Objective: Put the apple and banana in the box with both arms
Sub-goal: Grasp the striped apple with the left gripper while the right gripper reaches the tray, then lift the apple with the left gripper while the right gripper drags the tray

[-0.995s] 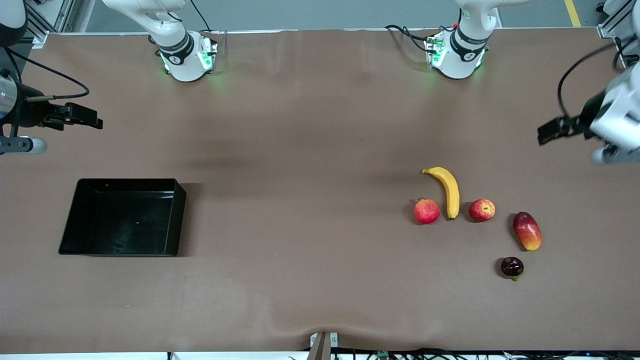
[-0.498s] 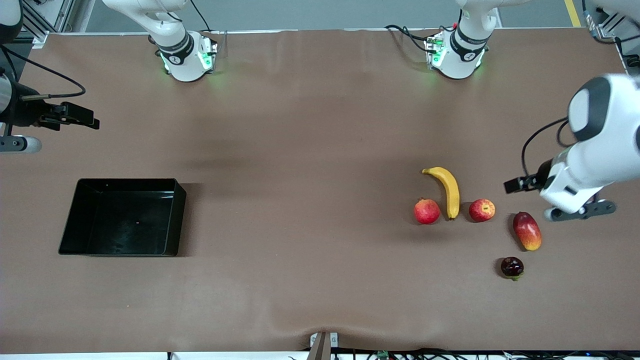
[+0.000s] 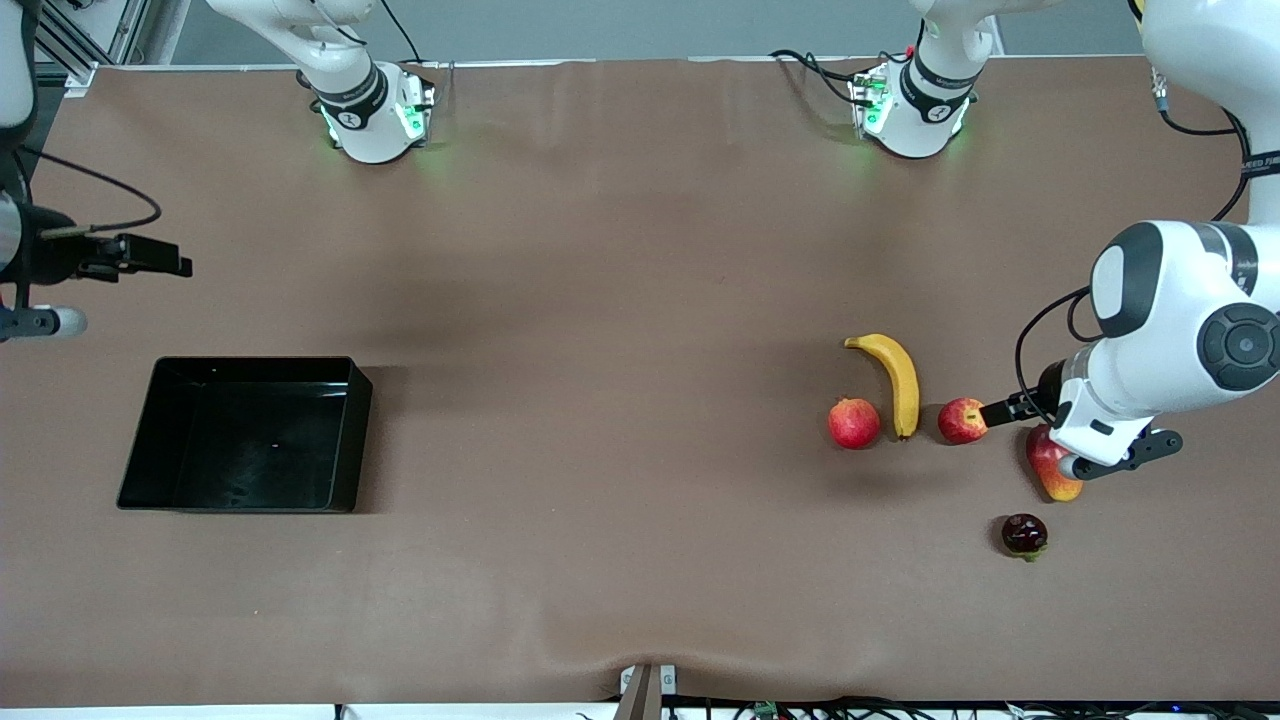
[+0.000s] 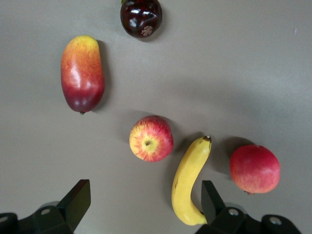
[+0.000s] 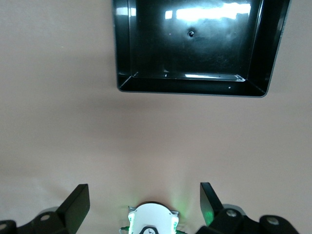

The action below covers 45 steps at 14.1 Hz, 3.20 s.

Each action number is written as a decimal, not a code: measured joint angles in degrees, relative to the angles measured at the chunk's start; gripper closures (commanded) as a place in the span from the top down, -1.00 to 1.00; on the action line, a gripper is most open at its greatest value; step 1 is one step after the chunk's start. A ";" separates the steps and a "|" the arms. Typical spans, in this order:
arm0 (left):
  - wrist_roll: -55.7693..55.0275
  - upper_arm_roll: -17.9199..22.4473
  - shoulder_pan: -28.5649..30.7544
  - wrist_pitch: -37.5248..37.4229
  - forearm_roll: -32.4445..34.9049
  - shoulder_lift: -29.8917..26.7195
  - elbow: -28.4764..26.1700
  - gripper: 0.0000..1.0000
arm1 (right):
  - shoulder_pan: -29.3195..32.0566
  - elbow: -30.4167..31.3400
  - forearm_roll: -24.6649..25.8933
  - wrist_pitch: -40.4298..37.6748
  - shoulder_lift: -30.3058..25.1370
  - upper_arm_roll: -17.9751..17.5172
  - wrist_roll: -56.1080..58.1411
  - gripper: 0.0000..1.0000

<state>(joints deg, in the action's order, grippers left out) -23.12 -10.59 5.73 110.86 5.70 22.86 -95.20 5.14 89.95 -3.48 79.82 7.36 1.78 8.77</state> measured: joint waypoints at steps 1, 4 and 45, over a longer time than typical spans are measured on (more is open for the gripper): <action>-0.27 0.00 0.20 0.53 0.00 0.41 -0.02 1.00 | 0.38 0.22 0.00 0.66 0.67 0.06 0.48 1.00; -0.43 0.04 0.89 1.53 0.00 1.21 -0.04 1.00 | 0.46 2.48 0.64 3.88 1.32 0.03 0.63 1.00; -0.51 -1.02 1.07 6.04 2.57 7.56 -0.79 -1.00 | 15.28 -3.91 2.23 41.14 33.46 -0.30 23.06 -1.00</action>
<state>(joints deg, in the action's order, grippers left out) -23.63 -11.62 6.80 116.90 8.27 30.42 -95.99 20.42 86.05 -1.25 120.97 40.82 1.48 31.82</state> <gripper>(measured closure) 0.242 0.952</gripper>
